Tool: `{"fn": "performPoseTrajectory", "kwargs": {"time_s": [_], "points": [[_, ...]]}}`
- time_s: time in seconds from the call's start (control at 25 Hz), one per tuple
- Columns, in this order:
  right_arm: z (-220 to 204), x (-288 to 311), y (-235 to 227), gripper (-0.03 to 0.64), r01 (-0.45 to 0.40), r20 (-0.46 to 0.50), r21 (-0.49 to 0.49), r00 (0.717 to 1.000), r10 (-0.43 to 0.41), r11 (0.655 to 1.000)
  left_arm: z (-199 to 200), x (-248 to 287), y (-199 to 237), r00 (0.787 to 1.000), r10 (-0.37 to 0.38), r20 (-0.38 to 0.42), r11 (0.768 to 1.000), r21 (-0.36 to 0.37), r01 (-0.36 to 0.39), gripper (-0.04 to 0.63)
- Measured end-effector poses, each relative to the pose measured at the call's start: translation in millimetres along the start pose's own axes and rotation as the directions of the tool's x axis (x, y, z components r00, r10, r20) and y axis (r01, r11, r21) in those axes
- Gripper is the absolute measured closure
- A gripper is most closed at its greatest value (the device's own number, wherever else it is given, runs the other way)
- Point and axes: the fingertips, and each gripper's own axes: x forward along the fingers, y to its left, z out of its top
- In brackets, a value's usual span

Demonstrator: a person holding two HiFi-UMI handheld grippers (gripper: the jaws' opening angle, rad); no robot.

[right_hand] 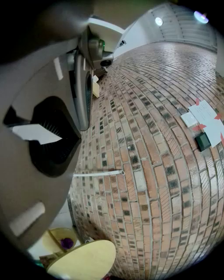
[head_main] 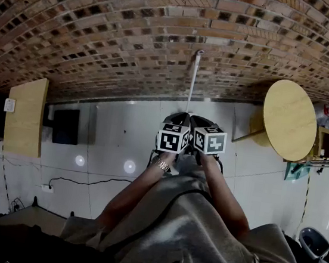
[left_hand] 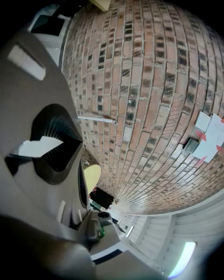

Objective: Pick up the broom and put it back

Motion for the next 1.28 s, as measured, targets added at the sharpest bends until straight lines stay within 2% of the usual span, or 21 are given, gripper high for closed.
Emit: {"fn": "performPoseTrajectory", "kwargs": {"time_s": [0.16,0.32,0.44,0.52,0.68,0.76,0.84,0.96,1.08,1.28], "points": [[34.5,31.7,-25.0,0.617,-0.046,0.015,-0.038,0.999,0.047,0.998,29.9,37.5,18.8,0.999,0.035,0.018,0.999,-0.042,-0.034,0.592],[86.2,64.8,-56.0,0.617,-0.108,0.034,-0.069,0.993,0.111,0.992,78.4,82.1,34.8,0.997,0.071,0.026,0.997,-0.041,-0.069,0.593],[118.7,95.4,-85.8,0.601,-0.157,0.041,-0.110,0.986,0.162,0.981,114.3,102.9,41.5,0.997,0.045,0.069,0.995,-0.090,-0.039,0.592],[130.3,126.1,-115.9,0.581,-0.130,0.005,-0.142,0.991,0.133,0.981,132.4,106.4,50.9,0.993,0.057,0.102,0.991,-0.126,-0.044,0.592],[140.0,197.3,-180.8,0.502,0.001,-0.092,-0.146,0.996,-0.015,0.989,143.3,105.5,76.0,0.986,0.138,0.098,0.984,-0.128,-0.125,0.592],[133.5,230.1,-202.8,0.479,0.053,-0.146,-0.151,0.986,-0.076,0.987,139.6,106.1,88.0,0.984,0.162,0.075,0.978,-0.144,-0.150,0.592],[124.4,260.0,-218.1,0.456,0.086,-0.200,-0.201,0.972,-0.127,0.976,140.4,108.8,96.7,0.983,0.171,0.060,0.975,-0.156,-0.160,0.592],[114.9,293.4,-233.9,0.456,0.115,-0.266,-0.274,0.945,-0.190,0.955,147.2,110.1,101.7,0.984,0.165,0.062,0.975,-0.163,-0.153,0.592],[115.7,312.9,-243.3,0.456,0.135,-0.277,-0.268,0.938,-0.210,0.954,142.6,107.9,104.4,0.985,0.166,0.046,0.975,-0.158,-0.157,0.592],[114.3,319.1,-244.2,0.518,0.122,-0.263,-0.223,0.948,-0.180,0.967,137.1,107.2,120.7,0.986,0.167,0.029,0.970,-0.182,-0.159,0.591]]}}
